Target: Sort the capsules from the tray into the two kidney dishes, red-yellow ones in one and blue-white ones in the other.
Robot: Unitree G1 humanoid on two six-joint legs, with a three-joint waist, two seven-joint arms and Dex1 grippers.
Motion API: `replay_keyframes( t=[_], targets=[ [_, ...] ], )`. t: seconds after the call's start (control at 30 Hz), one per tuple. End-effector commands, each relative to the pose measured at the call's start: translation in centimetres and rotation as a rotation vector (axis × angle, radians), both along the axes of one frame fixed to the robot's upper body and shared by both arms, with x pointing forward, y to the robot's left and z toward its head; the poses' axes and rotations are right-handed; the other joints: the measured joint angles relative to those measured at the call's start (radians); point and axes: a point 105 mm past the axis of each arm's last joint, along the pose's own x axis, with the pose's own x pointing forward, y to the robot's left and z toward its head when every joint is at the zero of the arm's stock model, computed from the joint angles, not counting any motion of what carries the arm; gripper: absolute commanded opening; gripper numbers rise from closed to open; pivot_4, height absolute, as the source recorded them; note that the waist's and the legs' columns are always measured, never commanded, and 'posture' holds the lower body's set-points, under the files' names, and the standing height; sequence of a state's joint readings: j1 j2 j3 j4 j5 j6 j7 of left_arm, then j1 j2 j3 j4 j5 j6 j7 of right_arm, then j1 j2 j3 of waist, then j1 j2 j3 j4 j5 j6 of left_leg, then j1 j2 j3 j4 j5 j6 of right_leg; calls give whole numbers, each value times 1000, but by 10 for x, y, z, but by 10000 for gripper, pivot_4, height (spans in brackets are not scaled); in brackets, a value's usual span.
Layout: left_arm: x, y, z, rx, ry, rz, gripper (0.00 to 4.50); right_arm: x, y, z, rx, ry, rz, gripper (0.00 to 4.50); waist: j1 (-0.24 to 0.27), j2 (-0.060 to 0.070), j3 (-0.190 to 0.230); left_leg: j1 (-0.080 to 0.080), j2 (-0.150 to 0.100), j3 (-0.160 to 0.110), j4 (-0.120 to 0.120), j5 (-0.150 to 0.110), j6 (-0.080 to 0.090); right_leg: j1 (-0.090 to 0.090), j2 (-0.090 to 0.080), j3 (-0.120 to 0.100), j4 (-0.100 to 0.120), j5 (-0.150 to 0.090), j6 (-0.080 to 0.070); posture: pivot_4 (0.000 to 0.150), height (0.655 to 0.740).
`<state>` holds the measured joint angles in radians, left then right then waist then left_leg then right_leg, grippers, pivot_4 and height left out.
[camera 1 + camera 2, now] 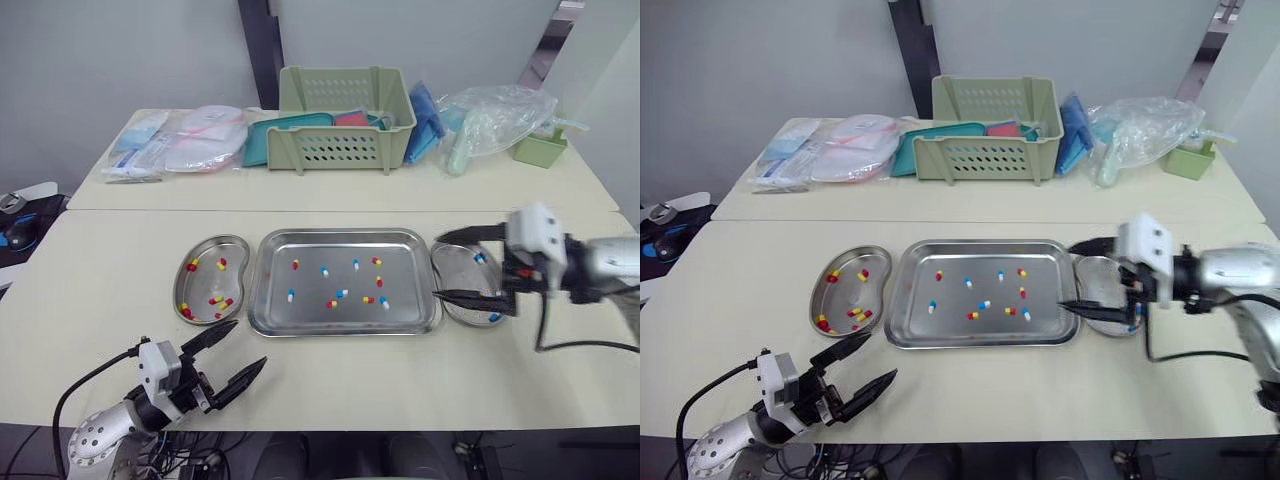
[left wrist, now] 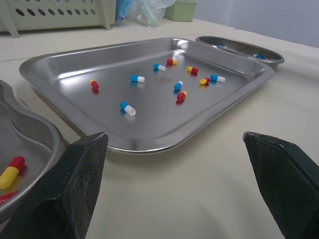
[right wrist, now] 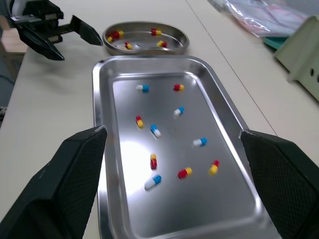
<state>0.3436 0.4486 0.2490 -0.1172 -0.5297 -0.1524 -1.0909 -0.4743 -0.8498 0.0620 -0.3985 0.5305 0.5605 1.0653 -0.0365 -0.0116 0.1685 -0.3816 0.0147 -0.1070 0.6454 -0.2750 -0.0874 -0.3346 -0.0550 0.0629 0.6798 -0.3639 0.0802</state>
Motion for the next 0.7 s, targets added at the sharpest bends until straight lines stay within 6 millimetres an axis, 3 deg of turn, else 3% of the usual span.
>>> replay_keyframes(
  t=[0.03,0.17,0.23,0.37,0.7],
  targets=[
    [1,-3,12,5,-36,-19,45000,2,29,-11,-23,0,26,44834,2,0,0,0,0,0,0,0,0,0,0,0,0,0,0,1500,7400],
    [2,-6,15,5,-37,-27,45000,10,59,-22,-7,-8,38,43113,5,0,0,-1,0,-1,0,0,0,-1,0,0,0,0,0,1500,7400],
    [2,-7,17,4,-39,-32,45000,15,73,-28,6,-4,39,39235,3,0,0,-1,0,0,0,0,0,-1,0,0,0,0,0,1500,7400],
    [5,-10,20,3,-40,-42,45000,21,99,-42,-7,4,54,26319,1,0,0,-1,0,-1,0,0,0,-2,0,0,1,0,0,1500,7400],
    [6,-13,24,4,-33,-51,45000,33,144,-67,-42,17,21,26319,-6,0,0,-1,0,-1,0,0,0,-3,0,0,1,0,0,1500,7400]
  ],
)
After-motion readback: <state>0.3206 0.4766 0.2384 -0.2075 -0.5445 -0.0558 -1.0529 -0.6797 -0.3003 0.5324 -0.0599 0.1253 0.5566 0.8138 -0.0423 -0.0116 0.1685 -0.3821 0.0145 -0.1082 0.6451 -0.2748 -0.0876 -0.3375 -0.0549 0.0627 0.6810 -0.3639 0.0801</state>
